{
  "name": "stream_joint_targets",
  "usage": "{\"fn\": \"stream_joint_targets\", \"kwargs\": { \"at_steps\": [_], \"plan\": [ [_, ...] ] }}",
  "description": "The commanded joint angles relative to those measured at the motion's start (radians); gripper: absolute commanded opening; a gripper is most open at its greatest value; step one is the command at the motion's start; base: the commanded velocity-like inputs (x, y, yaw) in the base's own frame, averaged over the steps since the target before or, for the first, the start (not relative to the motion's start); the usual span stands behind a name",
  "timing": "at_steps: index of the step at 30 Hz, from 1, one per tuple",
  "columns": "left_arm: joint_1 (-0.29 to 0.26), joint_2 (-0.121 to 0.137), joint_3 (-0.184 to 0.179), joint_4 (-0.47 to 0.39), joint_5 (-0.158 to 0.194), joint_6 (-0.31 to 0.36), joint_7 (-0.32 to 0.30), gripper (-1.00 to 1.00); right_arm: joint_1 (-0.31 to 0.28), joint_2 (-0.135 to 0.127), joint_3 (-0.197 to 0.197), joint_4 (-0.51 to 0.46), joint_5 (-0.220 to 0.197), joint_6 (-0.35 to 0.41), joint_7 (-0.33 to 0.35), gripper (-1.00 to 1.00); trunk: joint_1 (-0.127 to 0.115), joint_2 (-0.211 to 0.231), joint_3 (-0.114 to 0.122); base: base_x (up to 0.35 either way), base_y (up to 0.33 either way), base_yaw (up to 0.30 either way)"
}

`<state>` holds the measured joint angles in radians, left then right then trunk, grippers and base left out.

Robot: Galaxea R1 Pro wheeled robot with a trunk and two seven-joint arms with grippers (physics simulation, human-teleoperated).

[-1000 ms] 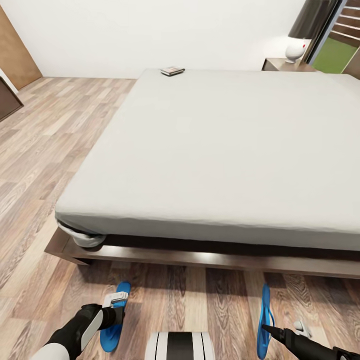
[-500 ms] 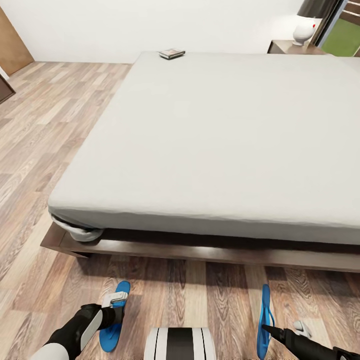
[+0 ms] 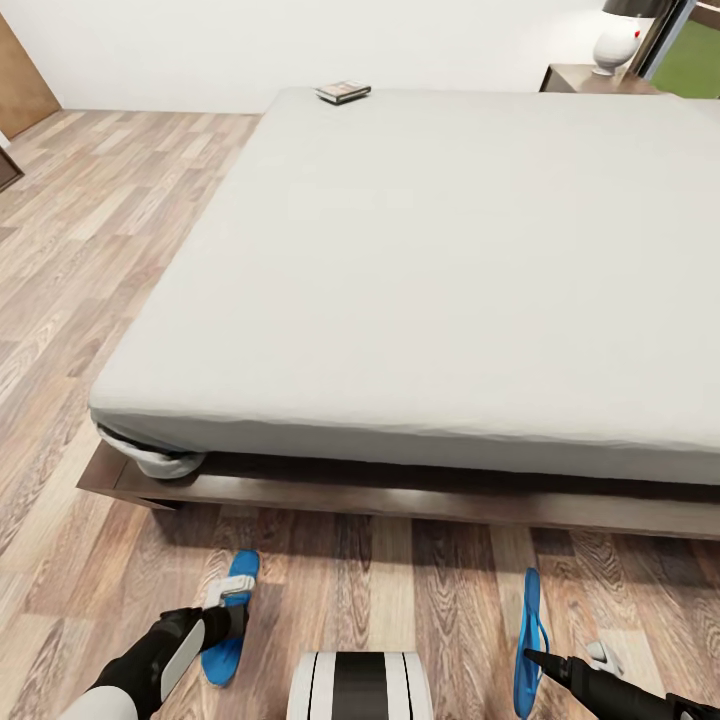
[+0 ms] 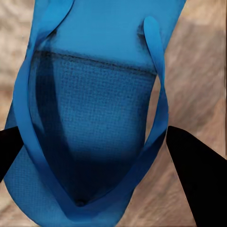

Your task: In the bedroom, move the book from the bed onto either nightstand, and place the two sandals side by side next to the bed.

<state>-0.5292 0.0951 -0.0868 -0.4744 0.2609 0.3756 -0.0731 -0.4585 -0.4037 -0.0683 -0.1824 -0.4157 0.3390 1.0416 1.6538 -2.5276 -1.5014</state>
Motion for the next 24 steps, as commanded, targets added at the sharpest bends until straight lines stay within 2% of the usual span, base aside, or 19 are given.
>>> {"fn": "stream_joint_targets", "kwargs": {
  "at_steps": [1, 4, 8, 21, 24],
  "plan": [
    [0.000, 0.001, -0.007, -0.001, 0.009, -0.006, 0.002, -1.00, 0.000, 0.000, -0.007, 0.000, 0.002, 0.010, 0.003, -1.00, 0.000, 0.000, -0.001, 0.000, 0.000, 0.000],
    [0.000, 0.001, -0.006, 0.000, 0.009, -0.036, 0.004, -1.00, 0.000, 0.000, -0.007, 0.000, 0.002, 0.010, 0.003, -1.00, 0.000, 0.000, -0.001, 0.000, 0.000, 0.000],
    [0.000, 0.001, -0.006, 0.000, 0.009, -0.043, 0.004, -1.00, 0.000, 0.000, -0.007, 0.000, 0.002, 0.010, 0.003, -1.00, 0.000, 0.000, -0.001, 0.000, 0.000, 0.000],
    [0.000, 0.002, -0.005, 0.000, 0.009, -0.043, 0.006, -1.00, 0.000, 0.000, -0.007, 0.000, 0.002, 0.010, 0.003, -1.00, 0.006, -0.003, -0.051, 0.000, 0.000, 0.000],
    [0.000, 0.002, -0.005, 0.000, 0.009, -0.043, 0.006, -1.00, 0.000, 0.000, -0.007, 0.000, 0.002, 0.010, 0.003, -1.00, 0.006, -0.003, -0.051, 0.000, 0.000, 0.000]
  ]
}}
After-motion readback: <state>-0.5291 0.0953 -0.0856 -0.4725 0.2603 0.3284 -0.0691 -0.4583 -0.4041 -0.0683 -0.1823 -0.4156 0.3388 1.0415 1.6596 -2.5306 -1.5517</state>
